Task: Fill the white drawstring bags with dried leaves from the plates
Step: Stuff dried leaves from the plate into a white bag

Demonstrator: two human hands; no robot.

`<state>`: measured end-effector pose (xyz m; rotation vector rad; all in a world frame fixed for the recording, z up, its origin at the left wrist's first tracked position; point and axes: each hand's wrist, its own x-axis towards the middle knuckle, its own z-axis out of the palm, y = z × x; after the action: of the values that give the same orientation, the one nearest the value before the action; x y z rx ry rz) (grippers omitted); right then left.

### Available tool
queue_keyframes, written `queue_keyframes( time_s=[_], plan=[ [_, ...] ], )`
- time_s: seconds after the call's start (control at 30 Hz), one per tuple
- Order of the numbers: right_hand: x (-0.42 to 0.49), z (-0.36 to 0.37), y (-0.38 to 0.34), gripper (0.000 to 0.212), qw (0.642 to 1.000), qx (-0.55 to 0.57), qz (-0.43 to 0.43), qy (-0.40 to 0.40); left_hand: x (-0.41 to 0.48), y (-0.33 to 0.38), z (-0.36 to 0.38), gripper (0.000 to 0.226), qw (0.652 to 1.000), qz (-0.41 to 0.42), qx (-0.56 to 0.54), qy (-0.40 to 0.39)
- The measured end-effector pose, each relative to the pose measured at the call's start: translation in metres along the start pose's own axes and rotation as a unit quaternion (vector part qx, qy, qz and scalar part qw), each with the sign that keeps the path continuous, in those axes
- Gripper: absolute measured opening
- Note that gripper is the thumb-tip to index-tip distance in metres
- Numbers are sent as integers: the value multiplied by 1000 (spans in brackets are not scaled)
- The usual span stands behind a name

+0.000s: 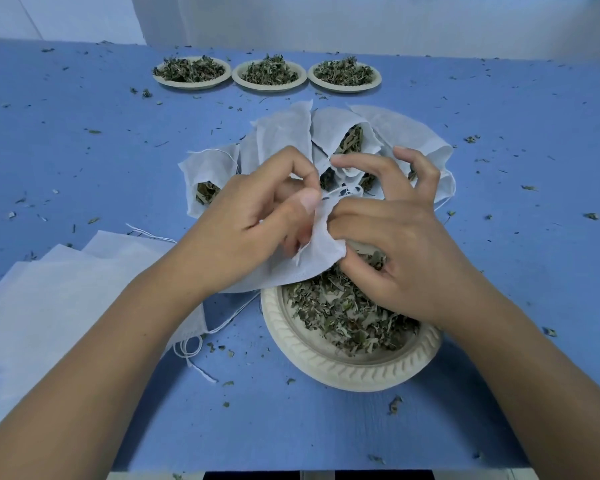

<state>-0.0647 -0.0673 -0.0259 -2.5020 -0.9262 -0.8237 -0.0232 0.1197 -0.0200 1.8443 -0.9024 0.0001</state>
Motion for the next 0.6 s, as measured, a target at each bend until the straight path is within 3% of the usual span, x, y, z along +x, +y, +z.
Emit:
queue_keyframes(
  time_s=[0.13, 0.43, 0.6],
  plan=[
    [-1, 2, -3, 20, 1000, -18, -4, -15, -1, 4, 7, 31, 1000, -19, 4, 2],
    [2, 2, -3, 13, 998, -45, 33, 24, 0, 4, 7, 17, 998, -17, -25, 64],
    [0, 8, -8, 20, 990, -37, 42, -132, -4, 5, 9, 19, 999, 30, -20, 40]
  ],
)
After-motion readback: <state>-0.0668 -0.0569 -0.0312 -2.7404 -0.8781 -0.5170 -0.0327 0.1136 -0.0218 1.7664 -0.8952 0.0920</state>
